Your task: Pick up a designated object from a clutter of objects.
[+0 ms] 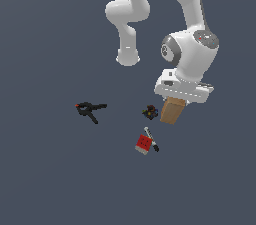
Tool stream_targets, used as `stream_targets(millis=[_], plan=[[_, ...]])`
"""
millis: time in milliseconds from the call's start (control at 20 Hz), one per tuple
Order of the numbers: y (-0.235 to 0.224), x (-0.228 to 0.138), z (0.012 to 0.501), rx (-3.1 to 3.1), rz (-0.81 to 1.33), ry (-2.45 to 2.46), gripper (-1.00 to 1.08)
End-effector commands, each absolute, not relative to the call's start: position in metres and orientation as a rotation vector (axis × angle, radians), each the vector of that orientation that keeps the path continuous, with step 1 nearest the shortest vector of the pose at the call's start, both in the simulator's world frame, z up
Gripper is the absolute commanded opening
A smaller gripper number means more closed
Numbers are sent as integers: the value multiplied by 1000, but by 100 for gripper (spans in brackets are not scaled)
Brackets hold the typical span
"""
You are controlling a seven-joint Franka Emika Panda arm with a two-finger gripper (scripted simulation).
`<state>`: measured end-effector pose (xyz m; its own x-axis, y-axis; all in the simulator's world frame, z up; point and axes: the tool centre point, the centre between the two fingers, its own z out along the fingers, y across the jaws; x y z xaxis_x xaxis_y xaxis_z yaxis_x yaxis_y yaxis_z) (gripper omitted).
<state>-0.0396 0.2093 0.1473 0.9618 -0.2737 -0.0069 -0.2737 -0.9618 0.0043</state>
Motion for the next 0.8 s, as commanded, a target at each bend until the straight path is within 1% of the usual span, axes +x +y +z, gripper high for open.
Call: stream_targets(millis=[0, 350, 750], plan=[[209, -40, 158, 3112, 1, -434, -100], [204, -52, 195, 3112, 1, -434, -100], [195, -75, 265, 3113, 0, -433, -100]])
